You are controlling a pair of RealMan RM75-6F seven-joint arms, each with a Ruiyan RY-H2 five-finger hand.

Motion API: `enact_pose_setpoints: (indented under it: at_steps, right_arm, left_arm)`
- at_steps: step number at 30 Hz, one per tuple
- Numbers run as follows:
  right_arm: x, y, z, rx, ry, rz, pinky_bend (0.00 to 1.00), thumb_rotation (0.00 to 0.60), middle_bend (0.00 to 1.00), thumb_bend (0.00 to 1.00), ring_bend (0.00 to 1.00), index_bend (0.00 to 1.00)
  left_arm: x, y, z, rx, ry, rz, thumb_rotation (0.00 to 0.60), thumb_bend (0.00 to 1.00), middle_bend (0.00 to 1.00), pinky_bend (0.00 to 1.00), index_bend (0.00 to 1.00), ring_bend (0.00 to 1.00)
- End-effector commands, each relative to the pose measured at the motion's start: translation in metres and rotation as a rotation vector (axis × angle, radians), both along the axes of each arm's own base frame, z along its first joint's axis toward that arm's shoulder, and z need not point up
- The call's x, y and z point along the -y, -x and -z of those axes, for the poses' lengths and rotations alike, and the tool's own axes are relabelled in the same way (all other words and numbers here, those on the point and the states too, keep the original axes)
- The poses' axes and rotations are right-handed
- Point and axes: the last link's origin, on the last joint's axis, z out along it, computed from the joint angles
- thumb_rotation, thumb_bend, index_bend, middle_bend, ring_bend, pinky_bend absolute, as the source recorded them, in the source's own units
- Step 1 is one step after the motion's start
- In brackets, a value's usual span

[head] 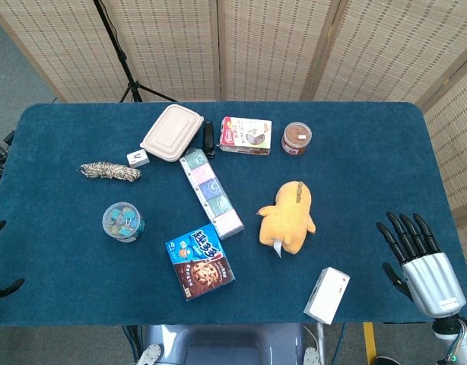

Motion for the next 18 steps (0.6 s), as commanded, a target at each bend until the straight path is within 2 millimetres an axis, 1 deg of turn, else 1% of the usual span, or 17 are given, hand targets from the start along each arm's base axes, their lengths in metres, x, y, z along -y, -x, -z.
enact_pose_setpoints:
  at_steps: [1, 9, 10, 13, 14, 16, 17, 18]
  right_arm:
    - [0.0001, 0.0006, 0.0012, -0.003, -0.002, 0.003, 0.0, 0.6, 0.0, 0.4, 0.0, 0.0]
    - [-0.0012, 0.0015, 0.0035, -0.006, -0.016, 0.012, 0.0, 0.6, 0.0, 0.4, 0.0, 0.0]
    - [-0.0013, 0.002, 0.0036, -0.007, -0.015, 0.018, 0.0, 0.6, 0.0, 0.39, 0.0, 0.0]
    - [-0.0018, 0.0035, 0.0038, -0.016, -0.001, 0.037, 0.0, 0.6, 0.0, 0.33, 0.0, 0.0]
    - [-0.0021, 0.0039, 0.004, -0.016, 0.003, 0.043, 0.0, 0.59, 0.0, 0.32, 0.0, 0.0]
    - [-0.0031, 0.0036, 0.005, 0.005, 0.011, 0.057, 0.0, 0.51, 0.0, 0.3, 0.0, 0.0]
    - [-0.0035, 0.0038, 0.0052, 0.016, 0.014, 0.065, 0.0, 0.416, 0.0, 0.25, 0.0, 0.0]
    - [-0.0034, 0.0044, 0.0054, 0.036, 0.02, 0.081, 0.0, 0.339, 0.0, 0.2, 0.0, 0.0]
  left_arm:
    - [0.0002, 0.0004, -0.0004, 0.0, 0.0, 0.0, 0.6, 0.0, 0.0, 0.0, 0.0, 0.0]
    - [0.003, -0.0021, -0.0002, -0.003, -0.007, 0.012, 0.6, 0.0, 0.0, 0.0, 0.0, 0.0]
    - [0.0032, -0.0022, 0.0, -0.003, -0.007, 0.013, 0.6, 0.0, 0.0, 0.0, 0.0, 0.0]
    - [0.0031, -0.002, 0.0005, -0.005, -0.007, 0.012, 0.6, 0.0, 0.0, 0.0, 0.0, 0.0]
    - [0.003, -0.002, 0.0006, -0.005, -0.007, 0.011, 0.6, 0.0, 0.0, 0.0, 0.0, 0.0]
    - [0.0027, -0.0021, 0.001, -0.007, -0.006, 0.011, 0.6, 0.0, 0.0, 0.0, 0.0, 0.0]
    - [0.0026, -0.0022, 0.0012, -0.008, -0.006, 0.012, 0.6, 0.0, 0.0, 0.0, 0.0, 0.0]
    - [0.0027, -0.0024, 0.0016, -0.008, -0.004, 0.013, 0.6, 0.0, 0.0, 0.0, 0.0, 0.0]
